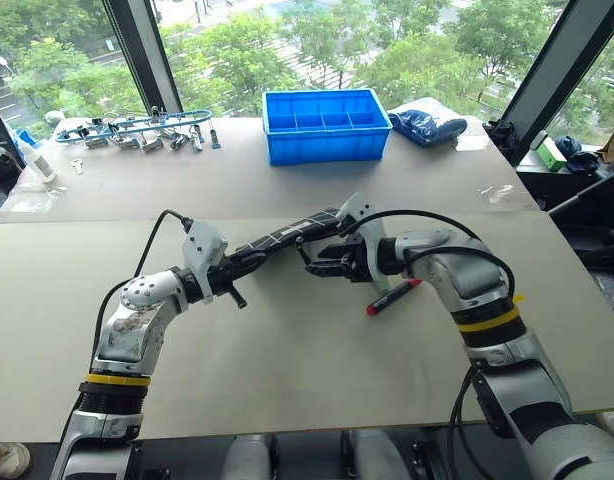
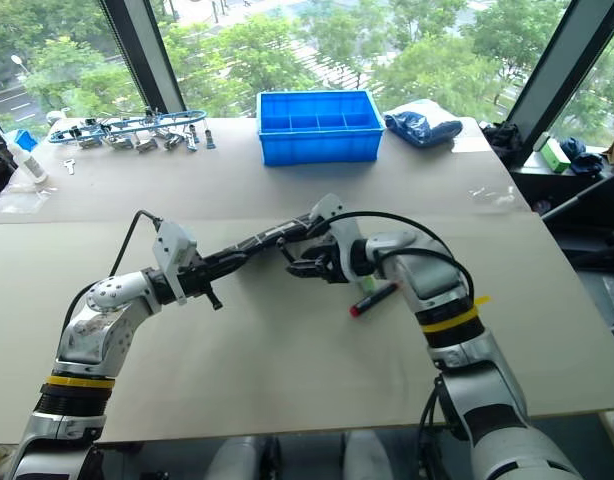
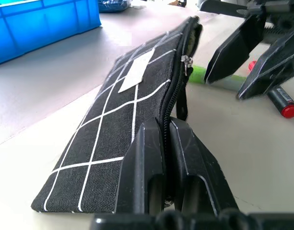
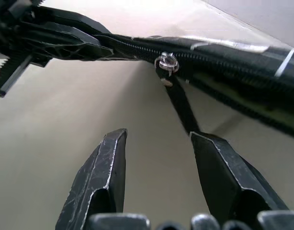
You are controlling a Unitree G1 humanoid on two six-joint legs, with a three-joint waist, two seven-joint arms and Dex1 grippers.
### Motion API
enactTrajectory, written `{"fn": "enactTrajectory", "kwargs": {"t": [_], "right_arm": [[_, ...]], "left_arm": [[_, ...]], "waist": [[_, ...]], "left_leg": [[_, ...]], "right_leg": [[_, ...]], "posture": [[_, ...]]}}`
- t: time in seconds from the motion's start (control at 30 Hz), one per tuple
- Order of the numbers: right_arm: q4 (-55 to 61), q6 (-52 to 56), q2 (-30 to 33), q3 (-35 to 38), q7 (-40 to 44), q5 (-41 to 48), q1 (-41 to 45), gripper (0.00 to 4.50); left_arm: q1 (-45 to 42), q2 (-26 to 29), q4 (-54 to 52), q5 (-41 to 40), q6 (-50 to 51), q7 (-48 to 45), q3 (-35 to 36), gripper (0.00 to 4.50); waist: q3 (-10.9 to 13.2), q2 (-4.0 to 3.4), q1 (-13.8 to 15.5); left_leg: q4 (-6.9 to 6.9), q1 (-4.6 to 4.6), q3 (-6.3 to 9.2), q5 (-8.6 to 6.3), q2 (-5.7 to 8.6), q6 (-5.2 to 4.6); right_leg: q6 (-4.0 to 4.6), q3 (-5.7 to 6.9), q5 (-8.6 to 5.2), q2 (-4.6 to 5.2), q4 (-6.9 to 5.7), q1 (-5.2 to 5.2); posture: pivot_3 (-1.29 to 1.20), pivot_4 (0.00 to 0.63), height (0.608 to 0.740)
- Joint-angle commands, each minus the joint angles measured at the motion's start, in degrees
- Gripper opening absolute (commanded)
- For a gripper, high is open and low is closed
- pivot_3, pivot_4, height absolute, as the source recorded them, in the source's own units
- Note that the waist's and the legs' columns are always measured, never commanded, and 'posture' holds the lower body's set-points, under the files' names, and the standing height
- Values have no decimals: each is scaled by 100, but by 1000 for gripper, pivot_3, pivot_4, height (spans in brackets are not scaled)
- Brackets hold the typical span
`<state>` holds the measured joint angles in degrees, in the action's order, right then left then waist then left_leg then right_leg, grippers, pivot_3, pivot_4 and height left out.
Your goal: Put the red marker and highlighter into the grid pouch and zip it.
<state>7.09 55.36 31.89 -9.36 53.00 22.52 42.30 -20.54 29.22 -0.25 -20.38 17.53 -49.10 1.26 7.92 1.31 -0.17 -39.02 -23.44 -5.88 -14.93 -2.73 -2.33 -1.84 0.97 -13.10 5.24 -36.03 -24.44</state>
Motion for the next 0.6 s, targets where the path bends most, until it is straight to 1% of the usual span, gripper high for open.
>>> {"fn": "enactTrajectory", "kwargs": {"t": [0.03, 0.07, 0.1, 0.13, 0.17, 0.2, 0.23, 0.3, 0.4, 0.47, 0.6], "right_arm": [[1019, -625, 783, 511, 631, 261, -465, 2452], [1117, -710, 950, 560, 723, 295, -576, 2452], [1224, -1213, 1293, 558, 909, 62, -850, 2452], [1288, -1487, 1646, 522, 1102, -104, -1092, 2452], [1249, -2040, 1966, 479, 1257, -392, -1366, 2452], [1097, -2570, 2172, 423, 1286, -680, -1550, 2452], [908, -2785, 2275, 341, 1237, -862, -1599, 2452], [582, -3278, 2361, 197, 1285, -1118, -1620, 2452], [61, -3916, 2345, -52, 1564, -1406, -1399, 2452], [-266, -4165, 2265, -142, 1687, -1482, -1193, 2452], [-1250, -4895, 2194, -460, 1969, -1923, -701, 2452]], "left_arm": [[-28, 98, -213, -163, -16, -176, 100, 0], [-17, 118, -228, -191, 6, -223, 107, 0], [21, 196, -271, -245, 62, -347, 110, 0], [66, 286, -323, -307, 137, -485, 111, 0], [125, 413, -382, -382, 200, -684, 114, 0], [180, 560, -427, -463, 258, -890, 132, 0], [216, 690, -448, -540, 339, -1036, 158, 0], [254, 930, -435, -624, 416, -1263, 196, 0], [184, 1174, -322, -690, 504, -1461, 252, 0], [150, 1245, -280, -710, 517, -1511, 275, 0], [171, 1278, -309, -731, 544, -1471, 337, 0]], "waist": [[0, 0, 28], [0, 1, 33], [1, 2, 36], [1, 3, 37], [2, 3, 37], [2, 3, 37], [2, 4, 30], [3, 5, -26], [4, 7, -58], [6, 5, -58], [7, 5, -50]], "left_leg": [[-1, 1, 2, -2, 1, -4], [-2, 2, 6, -5, 1, -8], [-1, 5, 11, -7, 1, -11], [-2, 8, 14, -7, 1, -12], [-2, 8, 15, -8, 1, -12], [-1, 9, 15, -8, 1, -12], [-1, 11, 14, -8, 1, -12], [-1, 23, 10, -8, 0, -12], [-1, 31, 7, -5, -2, -7], [-1, 34, 8, -3, -3, -5], [-3, 30, 6, -2, -2, -2]], "right_leg": [[-2, 0, 1, 1, 4, 4], [-4, -2, 2, 1, 9, 7], [-4, -6, 1, 0, 20, 8], [-5, -7, 1, 0, 23, 8], [-5, -7, 1, -1, 27, 8], [-5, -8, 0, -1, 28, 7], [-5, -9, -1, -1, 28, 7], [-5, -22, -2, -3, 25, 6], [-2, -23, -3, -9, 15, 7], [3, -23, -6, -10, 5, 7], [2, -22, -5, -8, 7, 7]], "posture": [[0, 150, 740], [0, 150, 740], [0, 150, 740], [0, 150, 740], [0, 150, 740], [0, 150, 740], [0, 150, 740], [0, 150, 740], [0, 150, 740], [0, 150, 740], [0, 150, 740]]}}
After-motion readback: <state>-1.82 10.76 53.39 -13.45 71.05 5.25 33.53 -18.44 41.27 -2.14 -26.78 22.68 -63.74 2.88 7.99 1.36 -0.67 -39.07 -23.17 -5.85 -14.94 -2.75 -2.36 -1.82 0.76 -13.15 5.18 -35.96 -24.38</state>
